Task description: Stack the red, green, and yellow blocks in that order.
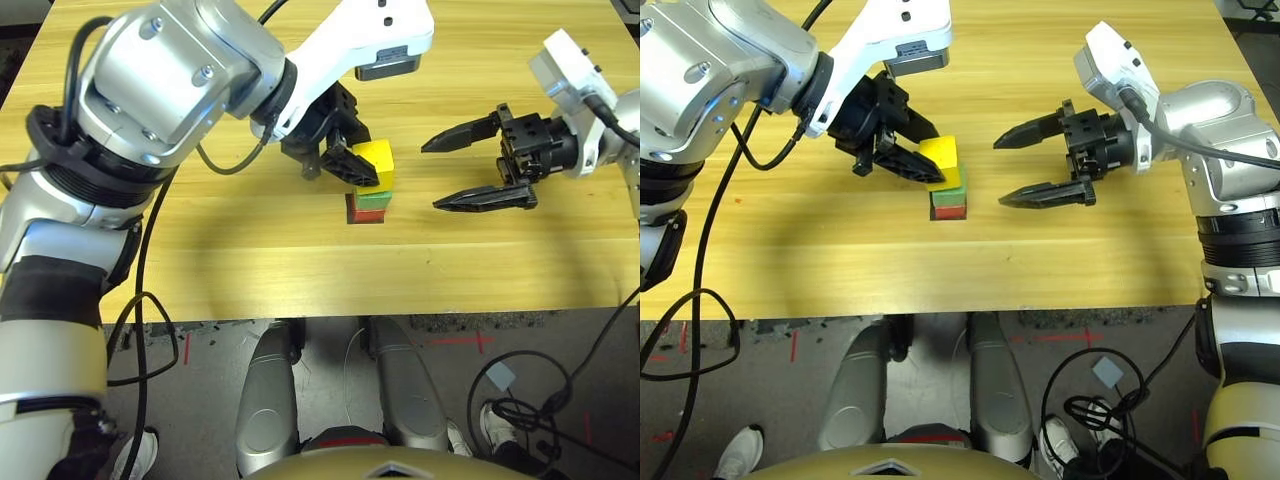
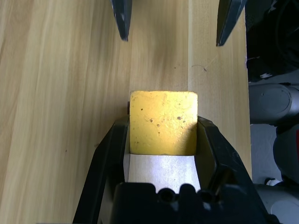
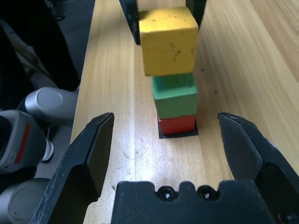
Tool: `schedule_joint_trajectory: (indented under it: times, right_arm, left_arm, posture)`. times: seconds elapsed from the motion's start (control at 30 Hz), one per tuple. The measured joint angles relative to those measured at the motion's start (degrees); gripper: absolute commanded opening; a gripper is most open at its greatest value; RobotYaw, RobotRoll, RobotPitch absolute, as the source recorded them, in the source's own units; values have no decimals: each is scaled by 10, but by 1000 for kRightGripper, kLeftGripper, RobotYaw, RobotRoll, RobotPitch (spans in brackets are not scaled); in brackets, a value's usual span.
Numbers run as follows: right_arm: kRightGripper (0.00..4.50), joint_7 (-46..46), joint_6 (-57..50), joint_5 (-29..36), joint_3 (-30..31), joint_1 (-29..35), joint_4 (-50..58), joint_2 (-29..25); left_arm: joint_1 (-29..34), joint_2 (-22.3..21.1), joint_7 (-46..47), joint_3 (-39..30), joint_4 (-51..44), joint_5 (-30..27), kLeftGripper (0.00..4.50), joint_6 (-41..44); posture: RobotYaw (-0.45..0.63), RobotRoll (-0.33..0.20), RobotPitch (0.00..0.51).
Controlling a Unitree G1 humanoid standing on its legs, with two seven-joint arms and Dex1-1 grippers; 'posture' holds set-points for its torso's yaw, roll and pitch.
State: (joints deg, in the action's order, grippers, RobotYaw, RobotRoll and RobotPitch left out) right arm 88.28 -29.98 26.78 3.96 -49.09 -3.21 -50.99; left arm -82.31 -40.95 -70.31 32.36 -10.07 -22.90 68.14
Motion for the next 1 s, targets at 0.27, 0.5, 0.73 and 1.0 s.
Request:
schedule_joint_trajectory:
  times: [0.27, 0.5, 0.73, 1.0]
  right_arm:
    - [4500, -10, -14, 10, -9, 16, 22, -6]
    - [4500, -17, -20, 12, -11, 22, 33, -12]
    - [4500, -25, -22, 21, -11, 28, 38, -14]
    - [4500, -37, -31, 30, -22, 44, 56, -18]
  left_arm:
    - [6, -19, -16, -1, -10, 0, 2028, -20]
    - [14, -31, -22, -11, -24, 0, 2028, -24]
    - [28, -36, -29, -20, -38, -1, 2028, -40]
    - [25, 34, -9, -17, 28, 27, 2028, -85]
  posture:
    - [37, 55, 340]
    - [21, 58, 337]
    - [2, 57, 338]
    - [-13, 54, 343]
